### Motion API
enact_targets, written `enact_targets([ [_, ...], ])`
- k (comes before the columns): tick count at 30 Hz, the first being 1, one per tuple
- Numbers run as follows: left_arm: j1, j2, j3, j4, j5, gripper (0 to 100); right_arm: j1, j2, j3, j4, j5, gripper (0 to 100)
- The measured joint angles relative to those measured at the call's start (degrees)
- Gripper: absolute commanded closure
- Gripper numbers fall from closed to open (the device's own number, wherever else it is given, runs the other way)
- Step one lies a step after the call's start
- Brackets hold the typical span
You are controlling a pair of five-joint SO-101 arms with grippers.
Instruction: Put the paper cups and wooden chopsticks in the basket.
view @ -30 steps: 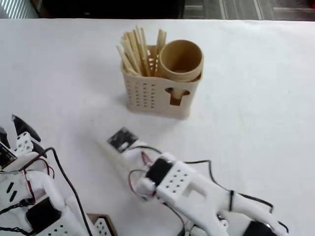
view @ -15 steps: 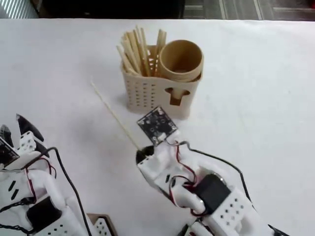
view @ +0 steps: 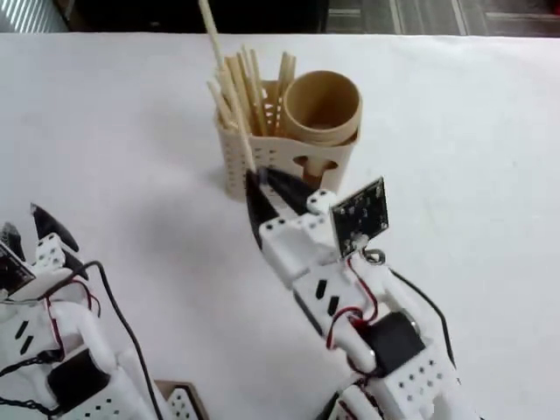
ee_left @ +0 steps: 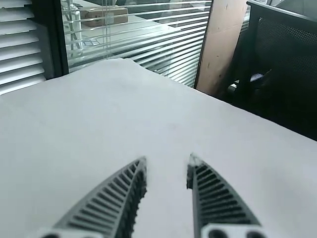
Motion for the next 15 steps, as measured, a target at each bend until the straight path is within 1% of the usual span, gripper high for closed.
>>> enact_targets([
  [4, 0.1, 0.0, 0.4, 0.0, 0.0, 85, 1.9, 7.8, 1.7, -20.4, 0.0, 98.1],
  [9, 0.4, 0.0, 0.5, 0.0, 0.0, 85, 4.9, 23.8, 1.0, -42.5, 0.0, 98.1],
  [12, 0.4, 0.0, 0.5, 0.0, 0.0, 85, 6.5, 34.8, -1.7, -51.2, 0.0, 98.1],
  [15, 0.4, 0.0, 0.5, 0.0, 0.0, 85, 7.6, 45.0, -4.0, -55.4, 0.0, 97.9],
])
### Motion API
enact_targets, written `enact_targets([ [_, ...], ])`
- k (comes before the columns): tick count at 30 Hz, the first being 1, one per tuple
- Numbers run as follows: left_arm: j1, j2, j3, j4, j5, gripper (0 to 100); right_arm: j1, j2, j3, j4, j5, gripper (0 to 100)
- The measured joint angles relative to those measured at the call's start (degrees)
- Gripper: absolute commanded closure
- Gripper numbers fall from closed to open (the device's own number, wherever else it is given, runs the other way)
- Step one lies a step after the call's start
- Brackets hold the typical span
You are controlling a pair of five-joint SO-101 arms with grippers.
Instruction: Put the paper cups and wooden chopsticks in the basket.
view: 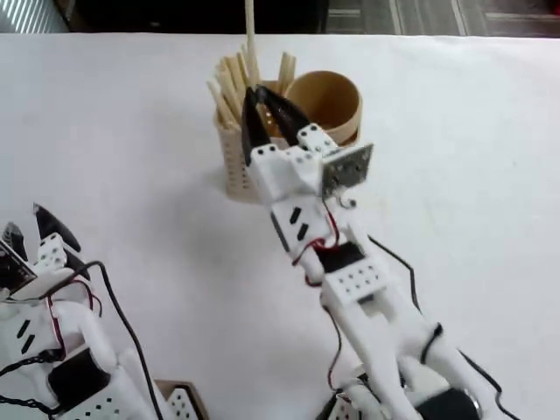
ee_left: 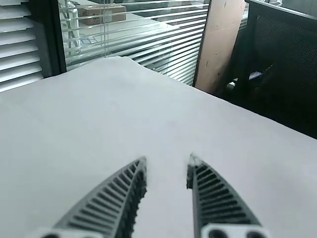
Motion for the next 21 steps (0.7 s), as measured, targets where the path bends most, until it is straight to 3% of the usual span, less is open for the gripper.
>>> enact_targets([
  [3, 0.0, 0.0, 0.0, 0.0, 0.0, 85, 1.3, 8.8, -1.8, -2.6, 0.1, 95.0],
  [8, 0.0, 0.0, 0.0, 0.0, 0.0, 85, 2.0, 13.8, -4.0, -2.9, 0.2, 76.5],
  [19, 0.0, 0.0, 0.0, 0.0, 0.0, 85, 1.5, -1.4, -4.2, 12.0, 0.1, 98.6],
  [21, 0.0, 0.0, 0.0, 0.0, 0.0, 85, 0.6, -6.5, -4.2, 16.6, 0.1, 97.4],
])
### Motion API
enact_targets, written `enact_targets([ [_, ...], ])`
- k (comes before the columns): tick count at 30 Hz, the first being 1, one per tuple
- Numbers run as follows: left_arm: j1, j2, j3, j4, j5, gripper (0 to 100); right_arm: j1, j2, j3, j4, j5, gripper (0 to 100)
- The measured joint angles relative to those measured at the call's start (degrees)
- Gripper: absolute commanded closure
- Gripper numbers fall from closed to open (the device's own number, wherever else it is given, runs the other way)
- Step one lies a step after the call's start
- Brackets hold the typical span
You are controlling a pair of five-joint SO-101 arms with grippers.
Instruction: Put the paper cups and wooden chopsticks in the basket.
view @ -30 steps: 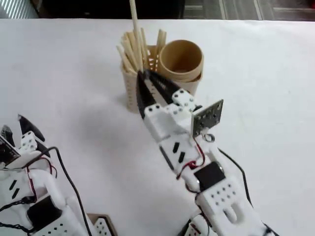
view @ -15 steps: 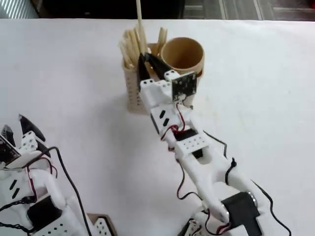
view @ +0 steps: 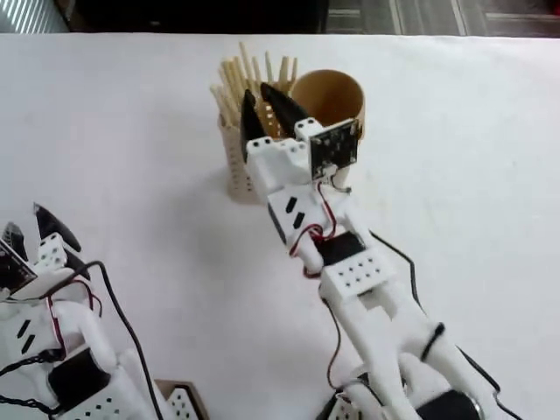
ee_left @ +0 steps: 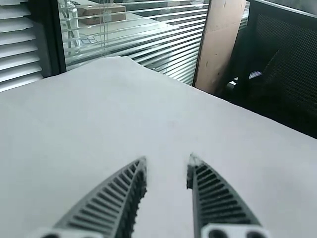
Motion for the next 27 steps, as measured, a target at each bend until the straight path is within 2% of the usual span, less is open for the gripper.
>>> enact_targets([
  [9, 0.4, 0.0, 0.0, 0.0, 0.0, 85, -4.7, -22.6, 0.0, 29.5, 0.0, 98.1],
  [16, 8.4, 0.0, -1.1, 1.1, -2.1, 85, -4.4, -31.8, 0.3, 49.8, 0.0, 98.1],
  [23, 21.9, 0.0, -3.0, 4.9, -7.7, 85, 1.1, -38.3, 8.8, 53.8, 0.0, 98.1],
  [27, 26.9, 0.0, -3.0, 6.2, -8.3, 85, 3.9, -44.5, 16.7, 53.8, 0.0, 98.1],
])
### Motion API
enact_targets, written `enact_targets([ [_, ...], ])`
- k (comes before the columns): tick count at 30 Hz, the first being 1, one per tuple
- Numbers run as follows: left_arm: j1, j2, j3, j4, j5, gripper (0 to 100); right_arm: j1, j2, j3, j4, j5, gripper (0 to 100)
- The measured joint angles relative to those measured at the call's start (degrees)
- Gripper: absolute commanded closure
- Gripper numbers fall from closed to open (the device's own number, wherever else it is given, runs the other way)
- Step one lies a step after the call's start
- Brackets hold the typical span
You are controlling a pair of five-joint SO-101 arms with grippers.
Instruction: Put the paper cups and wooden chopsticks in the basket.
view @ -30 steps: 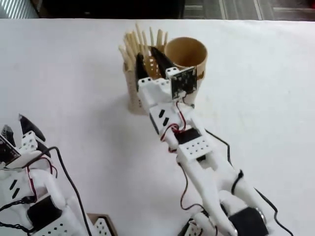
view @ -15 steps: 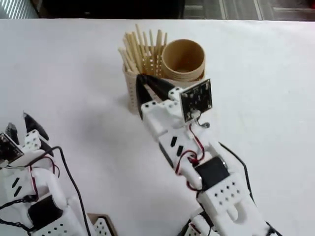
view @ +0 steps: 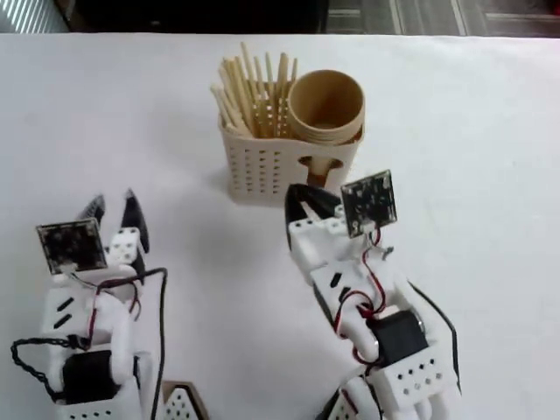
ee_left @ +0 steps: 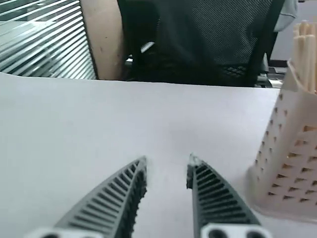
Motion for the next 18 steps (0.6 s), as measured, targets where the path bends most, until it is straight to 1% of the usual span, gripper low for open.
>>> enact_targets([
  [3, 3.2, 0.0, 0.0, 1.8, 0.0, 85, 1.8, -6.2, 6.3, 0.3, 0.0, 98.1],
  [6, 5.7, 0.0, 0.0, 4.0, 0.0, 85, 3.4, -13.4, 12.0, 2.7, 0.0, 98.1],
  [8, 6.3, 0.0, 0.0, 5.2, 0.0, 86, 4.6, -18.2, 15.4, 5.1, 0.0, 98.1],
  [11, 6.3, 0.0, 0.0, 5.8, 0.1, 91, 6.4, -24.6, 19.3, 8.5, 0.0, 98.1],
  [18, 6.6, 0.0, -0.1, 5.8, 0.3, 92, 11.0, -25.2, 20.3, 14.0, 0.0, 98.1],
])
